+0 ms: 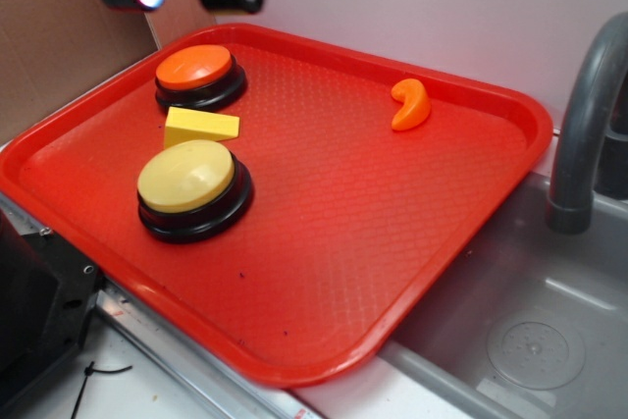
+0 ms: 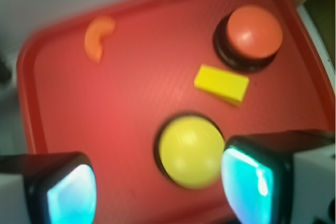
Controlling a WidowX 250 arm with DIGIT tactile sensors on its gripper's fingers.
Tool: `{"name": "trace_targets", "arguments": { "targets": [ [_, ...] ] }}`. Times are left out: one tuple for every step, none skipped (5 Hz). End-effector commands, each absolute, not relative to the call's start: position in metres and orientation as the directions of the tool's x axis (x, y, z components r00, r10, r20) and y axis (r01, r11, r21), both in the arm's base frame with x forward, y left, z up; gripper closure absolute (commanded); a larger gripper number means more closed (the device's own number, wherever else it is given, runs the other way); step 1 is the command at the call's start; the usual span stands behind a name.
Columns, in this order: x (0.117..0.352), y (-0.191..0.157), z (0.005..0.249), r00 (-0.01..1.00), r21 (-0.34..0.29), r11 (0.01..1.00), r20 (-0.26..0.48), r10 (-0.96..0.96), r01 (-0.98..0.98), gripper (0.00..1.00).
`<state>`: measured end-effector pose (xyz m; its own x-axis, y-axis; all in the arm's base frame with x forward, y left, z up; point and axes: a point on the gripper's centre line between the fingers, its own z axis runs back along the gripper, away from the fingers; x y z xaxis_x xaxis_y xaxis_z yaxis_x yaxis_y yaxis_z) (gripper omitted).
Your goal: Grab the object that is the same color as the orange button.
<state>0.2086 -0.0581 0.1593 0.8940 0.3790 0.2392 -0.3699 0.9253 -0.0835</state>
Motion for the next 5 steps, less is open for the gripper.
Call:
{"name": "trace_targets", "arguments": {
  "targets": [
    [0.266,-0.071,0.13,0.844,-0.138,0.917,0.358,0.399,-0.375,0.0],
    [0.288,-0.081,0.112,0.832,-0.124,0.93,0.417,0.365,-0.346,0.0],
    [0.306,-0.087,0.092,0.812,-0.115,0.932,0.462,0.357,-0.344,0.0],
    [0.322,-0.092,0.074,0.814,-0.131,0.932,0.457,0.359,-0.338,0.0],
    [0.333,-0.091,0.065,0.802,-0.126,0.926,0.467,0.372,-0.357,0.0]
  ]
}}
